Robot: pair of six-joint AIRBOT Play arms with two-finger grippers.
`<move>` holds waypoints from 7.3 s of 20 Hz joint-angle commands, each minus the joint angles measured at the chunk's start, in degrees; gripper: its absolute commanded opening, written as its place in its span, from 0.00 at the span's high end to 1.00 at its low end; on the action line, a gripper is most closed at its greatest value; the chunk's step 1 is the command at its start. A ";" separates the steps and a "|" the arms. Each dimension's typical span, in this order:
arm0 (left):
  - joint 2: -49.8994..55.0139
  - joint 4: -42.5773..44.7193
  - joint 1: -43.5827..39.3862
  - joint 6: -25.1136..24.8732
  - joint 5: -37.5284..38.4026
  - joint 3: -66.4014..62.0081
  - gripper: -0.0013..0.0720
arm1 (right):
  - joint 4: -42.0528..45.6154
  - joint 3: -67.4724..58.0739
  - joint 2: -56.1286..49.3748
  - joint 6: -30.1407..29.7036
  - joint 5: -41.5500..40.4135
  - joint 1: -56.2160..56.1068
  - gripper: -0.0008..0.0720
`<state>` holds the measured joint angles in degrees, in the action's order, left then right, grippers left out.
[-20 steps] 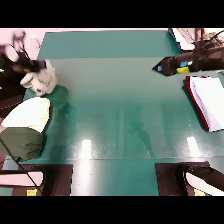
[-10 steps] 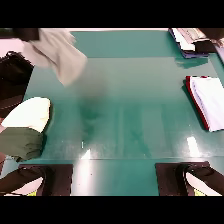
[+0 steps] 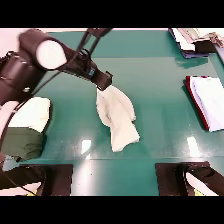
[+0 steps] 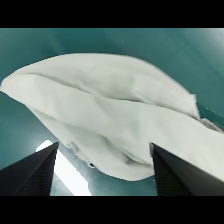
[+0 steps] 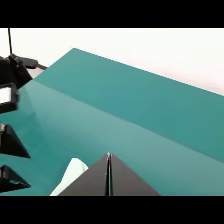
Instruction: Fold the shirts.
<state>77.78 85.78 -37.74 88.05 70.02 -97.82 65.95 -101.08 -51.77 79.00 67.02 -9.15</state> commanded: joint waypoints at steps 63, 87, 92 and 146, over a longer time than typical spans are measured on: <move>-16.94 -27.56 20.57 -6.56 -14.93 4.50 0.94 | -16.98 26.49 -0.70 -5.44 4.31 0.20 0.97; -14.75 -27.41 15.50 -10.05 -2.01 31.74 0.23 | 0.13 34.27 -6.75 2.14 6.43 -4.57 0.97; -14.95 -25.62 24.74 -7.43 0.76 28.13 0.23 | 0.13 34.27 -6.75 2.14 5.84 -4.57 0.97; -0.04 -5.18 26.25 -5.33 -10.67 19.43 0.94 | 0.07 19.28 -29.46 4.50 7.41 14.71 0.97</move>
<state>73.23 78.87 -13.08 80.95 66.72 -79.96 65.10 -83.44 -76.69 83.24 80.53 6.90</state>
